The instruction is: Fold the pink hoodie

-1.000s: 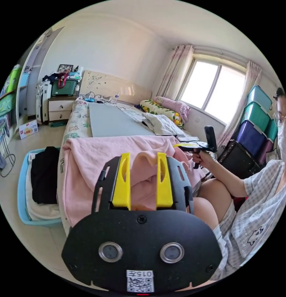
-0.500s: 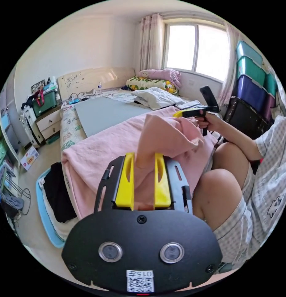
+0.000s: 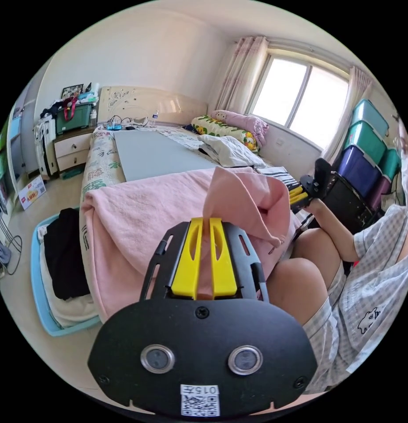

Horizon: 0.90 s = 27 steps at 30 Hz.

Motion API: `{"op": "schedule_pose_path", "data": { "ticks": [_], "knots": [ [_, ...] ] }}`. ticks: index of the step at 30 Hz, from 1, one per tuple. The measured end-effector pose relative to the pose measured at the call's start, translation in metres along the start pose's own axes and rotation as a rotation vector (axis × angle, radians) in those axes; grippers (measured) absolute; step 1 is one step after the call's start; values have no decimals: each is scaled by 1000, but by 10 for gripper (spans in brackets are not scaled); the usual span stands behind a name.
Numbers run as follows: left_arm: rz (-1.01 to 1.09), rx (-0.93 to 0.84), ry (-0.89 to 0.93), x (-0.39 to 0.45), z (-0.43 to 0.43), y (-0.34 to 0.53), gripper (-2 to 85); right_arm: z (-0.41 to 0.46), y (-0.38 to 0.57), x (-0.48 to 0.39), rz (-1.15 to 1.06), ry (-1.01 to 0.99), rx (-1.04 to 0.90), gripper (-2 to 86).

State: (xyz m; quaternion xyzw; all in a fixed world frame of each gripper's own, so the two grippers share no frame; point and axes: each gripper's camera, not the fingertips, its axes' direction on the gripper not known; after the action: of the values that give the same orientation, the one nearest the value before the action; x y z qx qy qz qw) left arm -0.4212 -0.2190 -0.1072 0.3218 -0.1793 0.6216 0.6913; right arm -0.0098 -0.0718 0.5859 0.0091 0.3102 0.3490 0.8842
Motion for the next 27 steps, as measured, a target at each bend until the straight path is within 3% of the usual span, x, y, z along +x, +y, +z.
{"op": "schedule_pose_path", "data": {
  "ticks": [5,8,10,12,14,17,21,24,27],
  "knots": [
    [53,11,50,3,-15,-27,12,-31,2,20,23,139,33,17],
    [61,58,11,-21,-12,-115,12,-66,-60,101,6,228,-6,17],
    [-18,128,-119,-44,-2,-193,14,-84,-124,184,137,335,11,25],
    [-109,256,-298,-59,10,-264,18,-102,-173,286,472,382,50,38],
    [-172,339,-306,-58,7,-283,23,-113,-173,313,562,352,141,44],
    [-39,374,-186,-34,2,-257,39,-98,-132,283,418,272,270,58],
    [93,203,-63,-1,11,-144,54,-19,-14,222,341,48,96,79],
    [51,104,46,21,12,-61,60,22,57,199,392,-191,-41,99],
    [-33,137,37,49,9,-5,65,40,78,179,376,-243,-104,114]
  ]
}}
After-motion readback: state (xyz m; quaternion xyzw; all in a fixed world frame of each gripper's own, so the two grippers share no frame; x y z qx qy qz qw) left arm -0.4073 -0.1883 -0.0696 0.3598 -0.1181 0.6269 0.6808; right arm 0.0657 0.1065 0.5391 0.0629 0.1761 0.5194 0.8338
